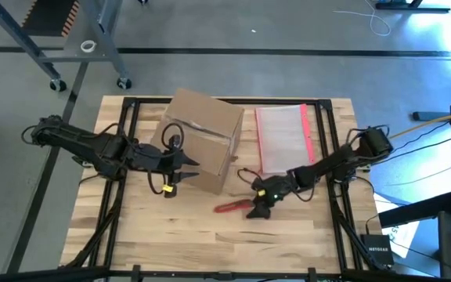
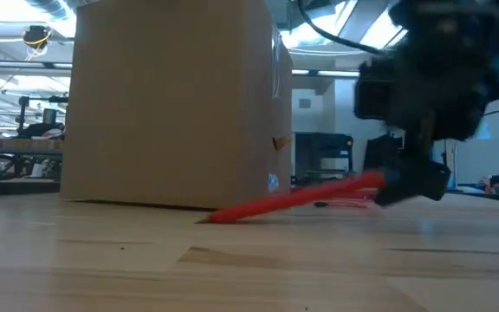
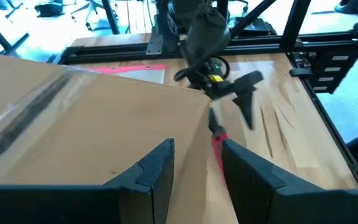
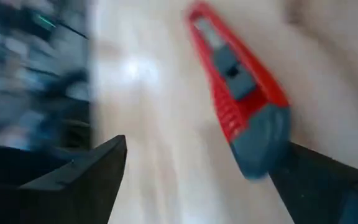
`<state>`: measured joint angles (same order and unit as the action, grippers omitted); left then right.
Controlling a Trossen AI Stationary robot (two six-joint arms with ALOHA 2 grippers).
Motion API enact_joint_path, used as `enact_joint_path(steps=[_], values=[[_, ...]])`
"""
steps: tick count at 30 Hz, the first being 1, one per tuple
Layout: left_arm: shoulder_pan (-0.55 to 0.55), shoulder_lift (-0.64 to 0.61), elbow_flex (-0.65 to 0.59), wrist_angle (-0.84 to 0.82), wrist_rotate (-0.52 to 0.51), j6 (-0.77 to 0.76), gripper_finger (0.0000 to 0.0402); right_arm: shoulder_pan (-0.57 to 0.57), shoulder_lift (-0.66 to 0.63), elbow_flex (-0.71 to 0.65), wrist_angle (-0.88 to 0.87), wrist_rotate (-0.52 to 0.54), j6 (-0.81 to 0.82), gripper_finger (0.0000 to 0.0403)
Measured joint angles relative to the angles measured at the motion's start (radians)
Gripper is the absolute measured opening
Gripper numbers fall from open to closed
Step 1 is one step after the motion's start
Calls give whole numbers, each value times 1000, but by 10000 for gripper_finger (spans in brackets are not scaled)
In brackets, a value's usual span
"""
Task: Unpack boxes
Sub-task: Open the cardboard box using the utility knife
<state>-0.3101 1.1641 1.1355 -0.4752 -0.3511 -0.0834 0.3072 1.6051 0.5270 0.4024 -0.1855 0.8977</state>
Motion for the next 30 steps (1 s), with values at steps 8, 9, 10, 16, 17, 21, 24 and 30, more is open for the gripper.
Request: enact_joint_path(steps=[8, 9, 10, 16, 17, 21, 24, 30], values=[[-7, 0, 0, -22, 0, -63, 127, 91, -141, -1, -177, 360, -398, 362], [-7, 0, 0, -22, 0, -69, 127, 101, -141, 1, -141, 422, -433, 362], [-7, 0, 0, -21, 0, -74, 127, 105, -137, 1, -117, 465, -463, 362], [-12, 0, 0, -17, 0, -101, 127, 96, -120, 10, -30, 495, -551, 362], [-12, 0, 0, -12, 0, -101, 127, 99, -107, -1, -7, 486, -596, 362], [-12, 0, 0, -5, 0, -123, 127, 87, -41, -72, 231, 430, -690, 362], [-12, 0, 0, -8, 0, -147, 127, 68, 26, -113, 351, 420, -718, 362], [-13, 0, 1, -5, -1, -190, 127, 72, 178, -113, 482, 356, -773, 362]])
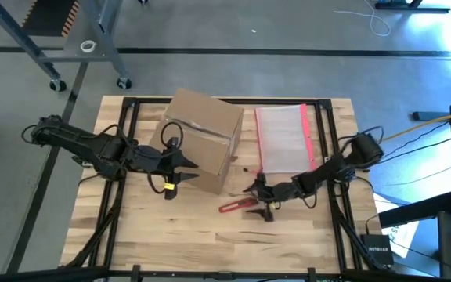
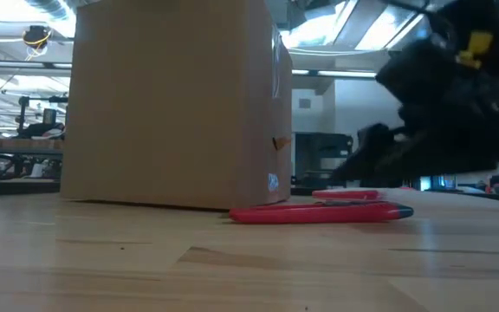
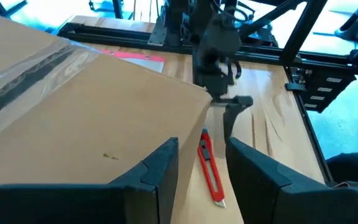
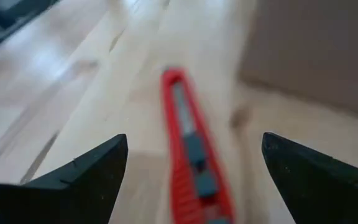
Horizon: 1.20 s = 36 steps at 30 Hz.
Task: Unpack boxes
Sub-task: Open the cardboard box using the utility knife
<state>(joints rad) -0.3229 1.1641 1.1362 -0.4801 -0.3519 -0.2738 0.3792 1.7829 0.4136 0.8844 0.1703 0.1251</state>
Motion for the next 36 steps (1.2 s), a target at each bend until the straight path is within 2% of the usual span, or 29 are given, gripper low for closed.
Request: enact_joint_path(steps=[5, 14, 28, 36], values=[[0, 0, 0, 2, 0, -37, 127, 0, 115, 0, 150, -8, -22, 362], [0, 0, 0, 5, 0, -64, 127, -15, 251, 14, 302, -35, -43, 356], [0, 0, 0, 5, 0, -83, 127, -13, 355, 47, 385, -36, -74, 219], [0, 0, 0, 5, 0, -94, 127, -12, 357, 67, 371, -23, -129, 184]])
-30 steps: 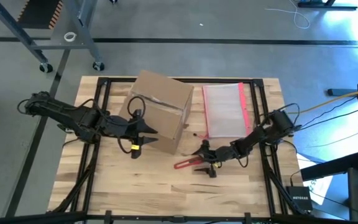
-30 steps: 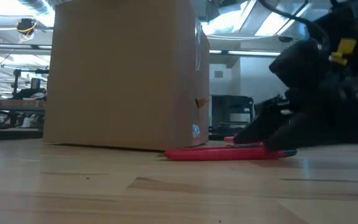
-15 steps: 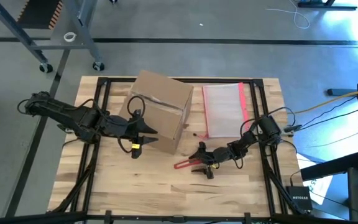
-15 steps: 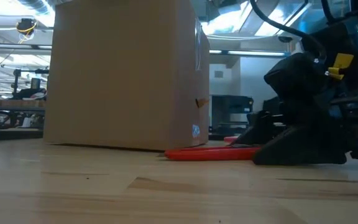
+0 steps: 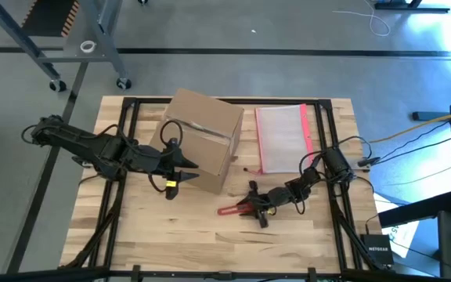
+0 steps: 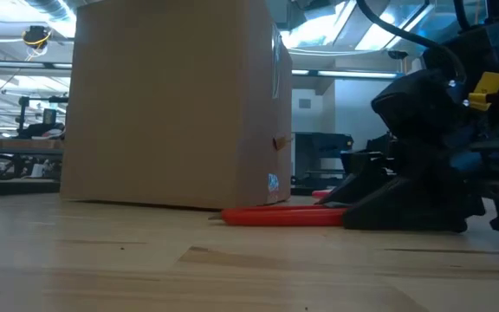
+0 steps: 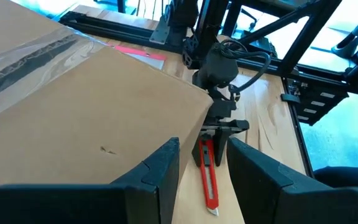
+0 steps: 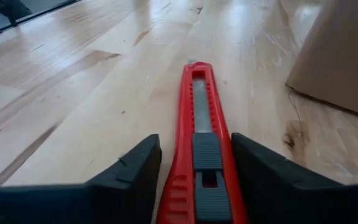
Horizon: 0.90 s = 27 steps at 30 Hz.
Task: Unpack boxes
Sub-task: Open the cardboard box using the utility knife
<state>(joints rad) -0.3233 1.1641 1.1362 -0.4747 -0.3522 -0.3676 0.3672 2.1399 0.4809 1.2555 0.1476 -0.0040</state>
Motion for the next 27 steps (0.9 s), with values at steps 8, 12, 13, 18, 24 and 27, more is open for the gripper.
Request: enact_joint_path(steps=[8, 12, 13, 18, 24, 27], values=[[0, 0, 0, 0, 0, 0, 127, 0, 0, 2, -14, 14, -1, 135], [0, 0, 0, 0, 0, 0, 127, 0, 0, 2, -14, 24, 4, 135], [0, 0, 0, 0, 0, 0, 127, 0, 1, 2, -14, 27, 9, 135], [0, 0, 0, 0, 0, 0, 127, -2, -16, 1, -20, 54, 31, 135], [0, 0, 3, 32, 0, 42, 127, 1, -161, -35, -131, 70, 155, 135], [3, 0, 15, 54, -1, 101, 127, 18, -326, -46, -240, 58, 218, 135]])
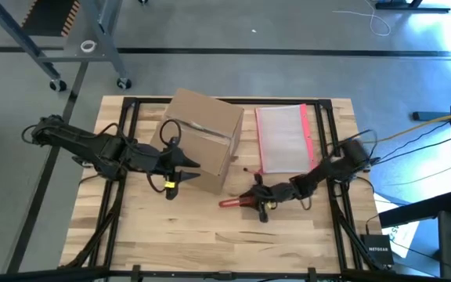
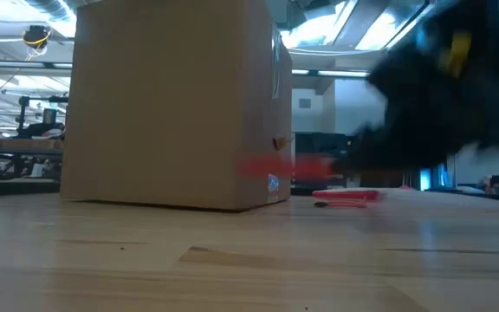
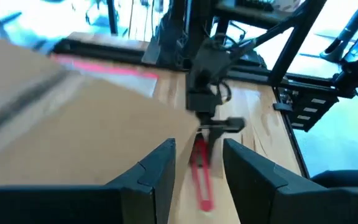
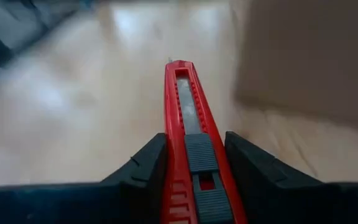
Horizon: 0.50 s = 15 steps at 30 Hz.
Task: Unpack boxes
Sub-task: Open the cardboard box using the utility knife
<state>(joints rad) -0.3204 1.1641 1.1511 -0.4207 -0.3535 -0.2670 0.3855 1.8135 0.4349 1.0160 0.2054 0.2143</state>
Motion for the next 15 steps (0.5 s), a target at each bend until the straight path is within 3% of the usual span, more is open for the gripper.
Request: enact_joint_path(steps=[4, 9, 15], values=[[9, -1, 11, -2, -38, 111, 127, 23, -247, 29, -335, 17, 40, 135], [48, -1, 11, -21, -60, 199, 127, 25, -533, 165, -797, 63, 61, 135], [74, -1, 11, -43, -53, 244, 127, 25, -717, 431, -1348, 234, 96, 135]])
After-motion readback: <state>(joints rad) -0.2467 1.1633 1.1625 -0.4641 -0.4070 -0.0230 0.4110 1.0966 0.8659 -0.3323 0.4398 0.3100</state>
